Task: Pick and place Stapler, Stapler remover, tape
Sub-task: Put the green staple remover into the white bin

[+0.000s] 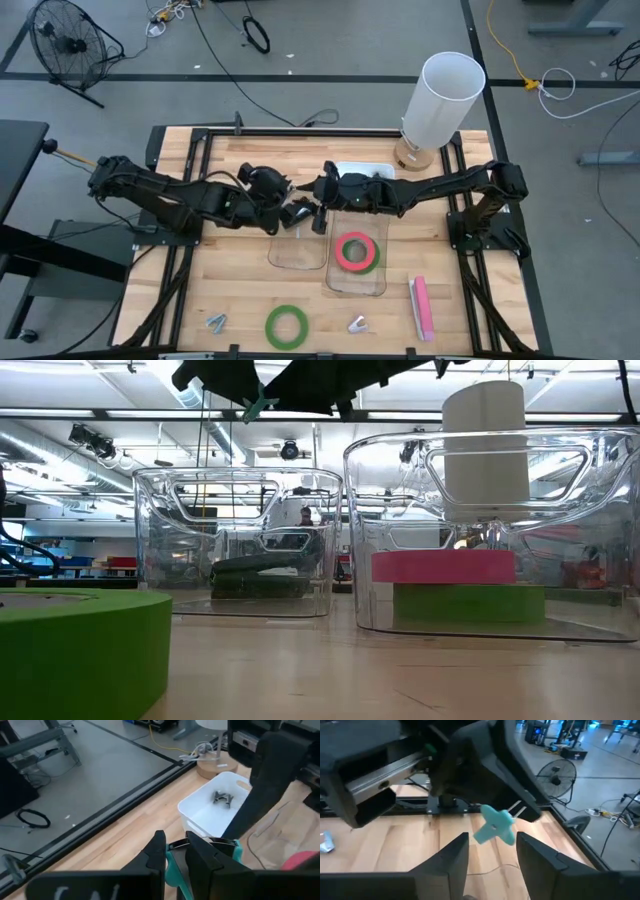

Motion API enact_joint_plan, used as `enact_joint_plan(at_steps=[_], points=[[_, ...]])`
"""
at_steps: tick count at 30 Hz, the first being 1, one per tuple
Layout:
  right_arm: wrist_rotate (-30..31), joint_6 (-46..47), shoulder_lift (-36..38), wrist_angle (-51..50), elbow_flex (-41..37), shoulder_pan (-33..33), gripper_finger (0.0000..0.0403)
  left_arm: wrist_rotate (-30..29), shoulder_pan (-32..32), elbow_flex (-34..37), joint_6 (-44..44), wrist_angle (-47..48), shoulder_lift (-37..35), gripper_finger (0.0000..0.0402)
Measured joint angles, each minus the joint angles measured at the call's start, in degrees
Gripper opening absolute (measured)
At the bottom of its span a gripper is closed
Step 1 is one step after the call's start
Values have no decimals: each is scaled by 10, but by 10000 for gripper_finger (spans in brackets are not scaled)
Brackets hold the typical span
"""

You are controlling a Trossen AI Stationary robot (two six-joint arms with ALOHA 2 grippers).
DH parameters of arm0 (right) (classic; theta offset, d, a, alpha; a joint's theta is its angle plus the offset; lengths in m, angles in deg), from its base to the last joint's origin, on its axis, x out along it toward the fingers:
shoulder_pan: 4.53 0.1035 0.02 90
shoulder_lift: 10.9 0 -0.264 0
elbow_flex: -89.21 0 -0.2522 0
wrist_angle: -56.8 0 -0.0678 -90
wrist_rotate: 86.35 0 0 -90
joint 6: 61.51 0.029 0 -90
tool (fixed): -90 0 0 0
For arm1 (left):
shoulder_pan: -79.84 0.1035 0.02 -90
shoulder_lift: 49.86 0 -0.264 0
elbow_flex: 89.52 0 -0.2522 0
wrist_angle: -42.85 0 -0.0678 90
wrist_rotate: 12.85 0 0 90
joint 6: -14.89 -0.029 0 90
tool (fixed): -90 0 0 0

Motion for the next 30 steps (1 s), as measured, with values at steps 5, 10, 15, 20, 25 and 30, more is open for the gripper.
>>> enact_joint_plan(at_steps=[5,10,15,20,25,30], points=[[-10,-2,0,24,0,-5,192,4,0,0,-6,-8,0,50],[-13,-14,-2,59,0,-3,208,12,0,0,-9,-24,0,50],[-10,-14,-1,55,0,-3,204,12,-3,1,-47,-53,0,50],[1,-15,-1,53,0,-3,198,12,-3,1,-48,-59,0,50],[17,-16,-1,54,-13,-3,196,14,-3,1,-57,-62,1,50],[20,-14,-1,54,-14,-6,197,12,-3,1,-60,-66,1,50]])
